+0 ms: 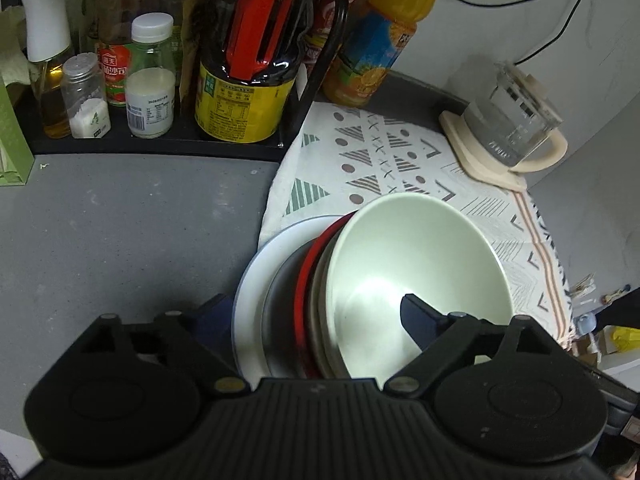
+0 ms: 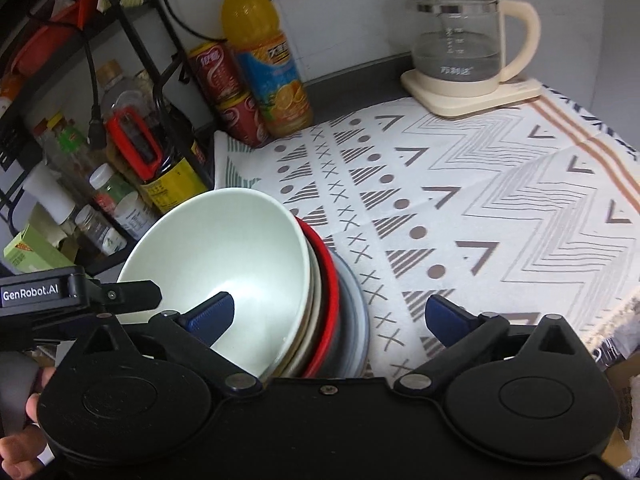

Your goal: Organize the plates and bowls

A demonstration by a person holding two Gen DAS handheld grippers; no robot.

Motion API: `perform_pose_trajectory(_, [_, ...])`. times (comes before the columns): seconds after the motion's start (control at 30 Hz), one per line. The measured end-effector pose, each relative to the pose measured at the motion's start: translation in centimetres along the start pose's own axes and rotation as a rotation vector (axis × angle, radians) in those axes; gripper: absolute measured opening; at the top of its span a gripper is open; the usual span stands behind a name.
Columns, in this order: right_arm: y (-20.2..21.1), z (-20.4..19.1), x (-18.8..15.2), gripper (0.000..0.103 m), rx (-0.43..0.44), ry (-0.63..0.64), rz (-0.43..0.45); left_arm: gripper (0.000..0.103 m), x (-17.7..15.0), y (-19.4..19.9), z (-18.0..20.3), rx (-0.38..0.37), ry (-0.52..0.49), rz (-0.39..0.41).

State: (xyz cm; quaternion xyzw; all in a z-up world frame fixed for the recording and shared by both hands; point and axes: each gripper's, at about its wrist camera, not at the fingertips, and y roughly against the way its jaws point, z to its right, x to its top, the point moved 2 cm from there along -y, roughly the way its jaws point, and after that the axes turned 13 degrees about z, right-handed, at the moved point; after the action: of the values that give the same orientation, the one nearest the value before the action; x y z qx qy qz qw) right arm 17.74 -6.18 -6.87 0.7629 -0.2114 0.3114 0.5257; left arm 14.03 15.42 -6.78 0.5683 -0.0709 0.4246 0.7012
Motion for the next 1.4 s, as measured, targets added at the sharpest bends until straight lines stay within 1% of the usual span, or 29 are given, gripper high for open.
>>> perform_pose_trajectory(0.07, [0.7, 0.4, -0.1, 0.103, -0.024, -0.006, 0.015, 0.092, 0.1, 0.2, -0.1, -0.007, 0.002, 0.000])
perform_pose_trajectory(0.3, [2.3, 2.0, -0.3, 0.103, -0.087, -0.041, 0.054, 0.093, 0.0, 1.1, 0.5, -0.030, -0.041, 0.013])
perform_pose_trajectory(0.57, [4.0, 2.5, -0.3, 0.103, -0.108, -0.023, 0.086, 0.093, -0.4, 2.1, 1.5, -0.046, -0.075, 0.033])
perform_pose_trajectory(0.67, [5.2, 2.8, -0.3, 0.103, -0.112, -0.012, 0.108, 0.093, -0.5, 2.5, 2.1, -0.053, -0.072, 0.044])
perform_pose_trajectory(0.8, [7.1, 3.4, -0.3, 0.103, -0.110, -0.006, 0.130, 0.093, -0.9, 3.5, 3.2, -0.056, -0.103, 0.075])
perform_pose_trajectory(1.0, [10.5, 4.1, -0.9, 0.103, -0.110, 0.002, 0.151, 0.093, -2.1, 6.1, 4.4, -0.038, -0.112, 0.106])
perform_pose_trajectory(1.1, [11.8, 4.5, -1.4, 0.103, -0.110, -0.011, 0.160, 0.093, -2.8, 7.8, 4.9, -0.049, -0.128, 0.127])
perform_pose_trajectory(1.4, [16.1, 4.6, -2.9, 0.103, -0.104, 0.004, 0.204, 0.093, -5.5, 11.8, 6.0, -0.048, -0.174, 0.157])
